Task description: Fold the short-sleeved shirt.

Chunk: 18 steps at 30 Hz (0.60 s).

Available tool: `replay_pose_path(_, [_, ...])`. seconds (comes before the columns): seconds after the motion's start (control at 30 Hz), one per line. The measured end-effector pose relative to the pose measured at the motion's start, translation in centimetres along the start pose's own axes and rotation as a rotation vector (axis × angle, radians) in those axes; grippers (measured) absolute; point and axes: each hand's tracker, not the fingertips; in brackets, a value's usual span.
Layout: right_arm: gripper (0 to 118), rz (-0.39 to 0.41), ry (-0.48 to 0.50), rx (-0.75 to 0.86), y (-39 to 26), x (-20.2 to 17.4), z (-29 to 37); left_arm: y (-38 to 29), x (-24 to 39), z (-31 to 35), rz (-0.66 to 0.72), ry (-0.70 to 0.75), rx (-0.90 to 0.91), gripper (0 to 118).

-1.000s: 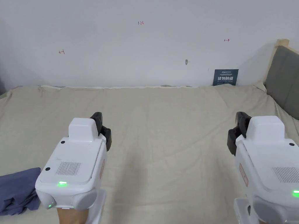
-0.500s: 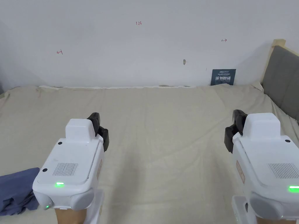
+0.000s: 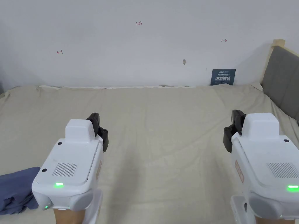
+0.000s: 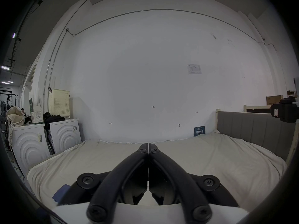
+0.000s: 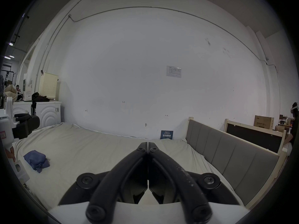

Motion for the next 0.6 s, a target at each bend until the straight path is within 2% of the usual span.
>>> replay_pose_path(0.6, [2, -0.002, 0.001, 0.006, 0.09, -0.06, 0.12, -0.13, -0.21, 0.25, 0.000, -0.001, -0.006, 0])
